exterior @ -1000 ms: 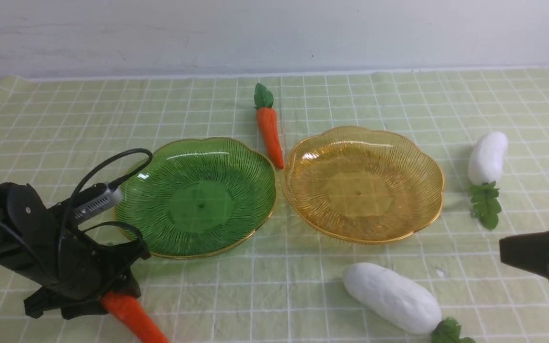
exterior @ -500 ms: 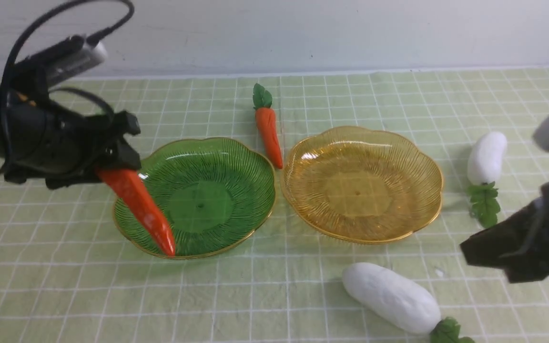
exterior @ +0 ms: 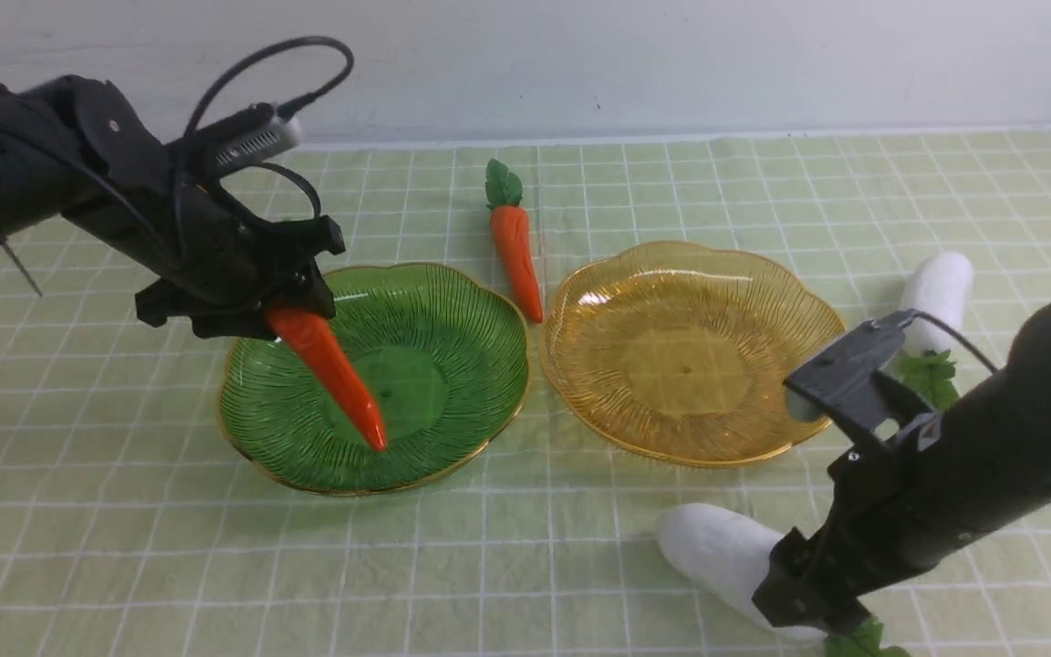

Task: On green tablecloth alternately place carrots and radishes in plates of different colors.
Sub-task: 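Pick up the carrot and put it on the nearest plate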

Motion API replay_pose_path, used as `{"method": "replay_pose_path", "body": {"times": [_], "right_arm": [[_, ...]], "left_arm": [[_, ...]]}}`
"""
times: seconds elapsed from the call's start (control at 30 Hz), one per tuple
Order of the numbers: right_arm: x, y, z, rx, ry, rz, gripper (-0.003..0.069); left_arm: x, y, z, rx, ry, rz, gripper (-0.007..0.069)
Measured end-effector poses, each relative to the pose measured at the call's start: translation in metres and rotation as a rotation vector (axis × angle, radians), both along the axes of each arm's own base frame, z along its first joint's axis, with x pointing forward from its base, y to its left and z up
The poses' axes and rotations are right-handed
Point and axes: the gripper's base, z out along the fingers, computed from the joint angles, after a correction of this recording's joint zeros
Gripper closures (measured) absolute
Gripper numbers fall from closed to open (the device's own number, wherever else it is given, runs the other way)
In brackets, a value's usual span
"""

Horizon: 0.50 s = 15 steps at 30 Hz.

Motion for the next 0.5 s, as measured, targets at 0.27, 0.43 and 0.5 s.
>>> {"method": "replay_pose_path", "body": {"times": [0.27,0.43,0.5], "right_arm": [[0.009,0.008,-0.022,-0.015,0.022,-0.028,0.0010],[0.009,0.006,-0.024,-0.050,0.039,-0.035,0.0192],[0.007,0.005,-0.016,-0.064,0.075,-0.032,0.0183]], "left_arm": [[0.010,-0.003,-0.008,-0.001,0.025,-0.012,0.0003],[0.022,-0.014,0.037,-0.014,-0.048,-0.063,0.0255],[0.028,-0.026,0.069,-0.010,-0.136,-0.113,0.0466]]}}
